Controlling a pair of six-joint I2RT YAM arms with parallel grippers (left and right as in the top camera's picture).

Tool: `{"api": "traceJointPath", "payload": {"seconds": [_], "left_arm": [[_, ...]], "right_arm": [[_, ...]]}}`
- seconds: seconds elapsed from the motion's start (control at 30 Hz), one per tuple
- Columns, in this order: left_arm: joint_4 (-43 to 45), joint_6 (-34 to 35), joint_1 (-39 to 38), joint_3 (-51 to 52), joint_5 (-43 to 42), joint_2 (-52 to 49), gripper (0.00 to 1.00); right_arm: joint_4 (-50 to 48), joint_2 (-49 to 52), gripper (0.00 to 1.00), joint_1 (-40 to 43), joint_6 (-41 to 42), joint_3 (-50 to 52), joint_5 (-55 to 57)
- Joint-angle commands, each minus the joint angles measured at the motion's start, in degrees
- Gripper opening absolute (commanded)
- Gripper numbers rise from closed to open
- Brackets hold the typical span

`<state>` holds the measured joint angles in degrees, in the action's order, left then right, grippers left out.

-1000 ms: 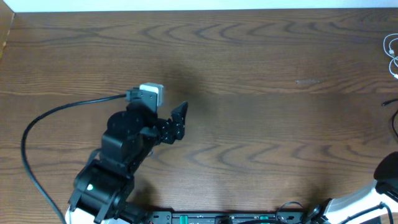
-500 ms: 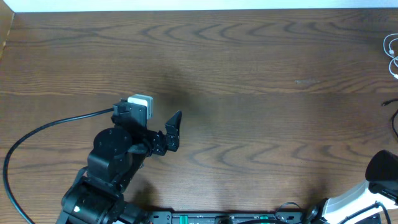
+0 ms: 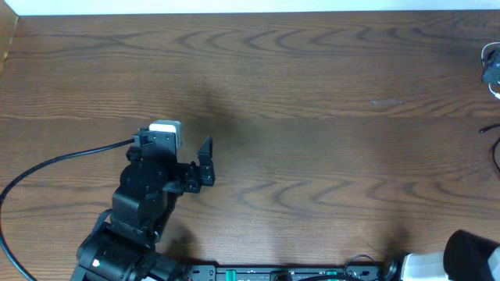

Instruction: Untangle cables

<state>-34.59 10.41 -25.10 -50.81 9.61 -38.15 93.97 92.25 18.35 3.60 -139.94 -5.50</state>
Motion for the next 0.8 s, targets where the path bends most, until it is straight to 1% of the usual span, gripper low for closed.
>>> {"api": "traceJointPath", "payload": {"seconds": [0.0,0.1,0.17,0.3,0.37,0.43,0.47,0.5,0.53,0.6,0.67,0.77], "left_arm": [[-0.04,-0.74,0.35,-0.07,3.78,0.17,0.98],[0.42,-0.76,0.35,-0.07,3.87,0.17,0.98],[1.01,-0.76,0.35,-0.07,5.64,0.17,0.98],[3.41,-0.79,0.35,-0.13,9.44,0.17,0.98],[4.35,-1.36,0.35,-0.13,9.64,0.17,0.98],[4.98,-1.81,0.35,-0.13,9.99,0.17,0.98],[5.09,-2.51,0.35,-0.13,10.49,0.17,0.98],[4.96,-2.84,0.35,-0.13,10.67,0.17,0.98],[4.68,-2.95,0.35,-0.11,10.71,0.17,0.98],[4.44,-2.93,0.35,-0.11,10.69,0.17,0.98],[3.21,-2.75,0.35,-0.11,10.64,0.20,0.98],[-1.51,0.20,0.35,0.00,10.67,0.50,0.99]], "right_arm": [[-0.70,-1.68,0.99,-2.12,-1.57,2.25,-3.63],[-2.14,-3.17,0.99,-4.50,-1.86,6.23,-3.45],[-3.56,-3.80,0.99,-5.99,-2.38,9.70,-3.45],[-8.92,-5.66,0.99,-8.85,-0.83,20.17,-1.53],[-12.98,-7.89,0.99,-10.40,-0.68,26.27,-0.61],[-18.21,-11.43,0.99,-12.07,0.61,33.64,2.03],[-23.32,-15.34,0.99,-13.64,1.07,40.89,2.56],[-26.29,-17.70,0.99,-14.47,1.07,45.11,2.58],[-33.38,-23.78,0.99,-16.06,1.66,55.34,2.69],[-38.53,-29.20,0.99,-17.07,3.54,63.56,3.41],[-42.21,-34.51,0.99,-17.77,5.09,70.77,3.89],[-43.67,-41.11,0.99,-18.27,5.53,78.62,4.13]]}}
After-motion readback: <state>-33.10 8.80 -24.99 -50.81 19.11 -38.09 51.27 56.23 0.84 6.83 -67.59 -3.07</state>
